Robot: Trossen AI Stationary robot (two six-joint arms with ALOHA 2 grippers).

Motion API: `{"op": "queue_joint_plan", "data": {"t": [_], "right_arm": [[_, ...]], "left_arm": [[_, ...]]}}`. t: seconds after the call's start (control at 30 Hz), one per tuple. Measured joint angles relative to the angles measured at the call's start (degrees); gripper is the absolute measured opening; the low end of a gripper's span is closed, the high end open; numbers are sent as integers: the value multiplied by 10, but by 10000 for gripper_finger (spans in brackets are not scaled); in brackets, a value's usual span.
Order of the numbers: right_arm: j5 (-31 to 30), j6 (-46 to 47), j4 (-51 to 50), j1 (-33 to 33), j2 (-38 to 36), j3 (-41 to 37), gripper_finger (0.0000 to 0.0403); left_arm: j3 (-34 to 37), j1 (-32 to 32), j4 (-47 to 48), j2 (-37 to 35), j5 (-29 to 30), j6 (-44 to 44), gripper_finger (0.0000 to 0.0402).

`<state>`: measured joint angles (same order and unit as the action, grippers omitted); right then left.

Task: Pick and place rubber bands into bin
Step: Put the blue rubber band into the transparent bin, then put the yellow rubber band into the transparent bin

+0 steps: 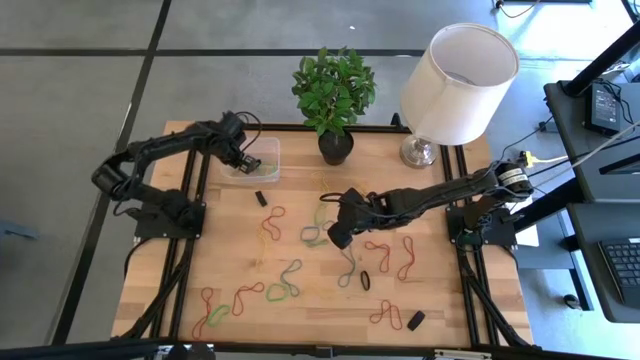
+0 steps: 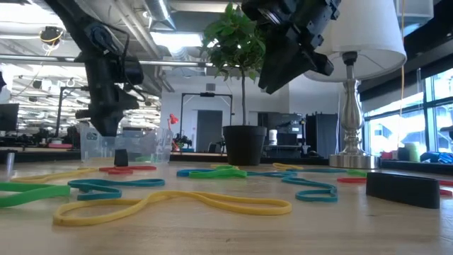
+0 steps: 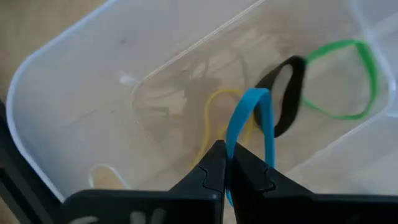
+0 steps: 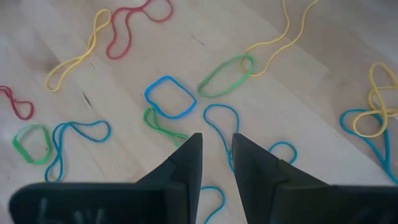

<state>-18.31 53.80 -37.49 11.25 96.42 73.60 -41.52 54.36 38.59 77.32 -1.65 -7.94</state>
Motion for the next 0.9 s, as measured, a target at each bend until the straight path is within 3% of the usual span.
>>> {"op": "queue_joint_plan", "data": {"t": [0.47,0.73,0.9], "right_arm": [[0,-14,-1,-9,0,0,90],[0,-61,-26,-14,0,-1,85],[19,-55,-31,-6,-23,-63,38]], "left_arm": [[-13,25,-13,4,2,12,116],[-66,23,5,-25,-15,-30,111],[-69,0,13,-84,-44,-60,91]]}}
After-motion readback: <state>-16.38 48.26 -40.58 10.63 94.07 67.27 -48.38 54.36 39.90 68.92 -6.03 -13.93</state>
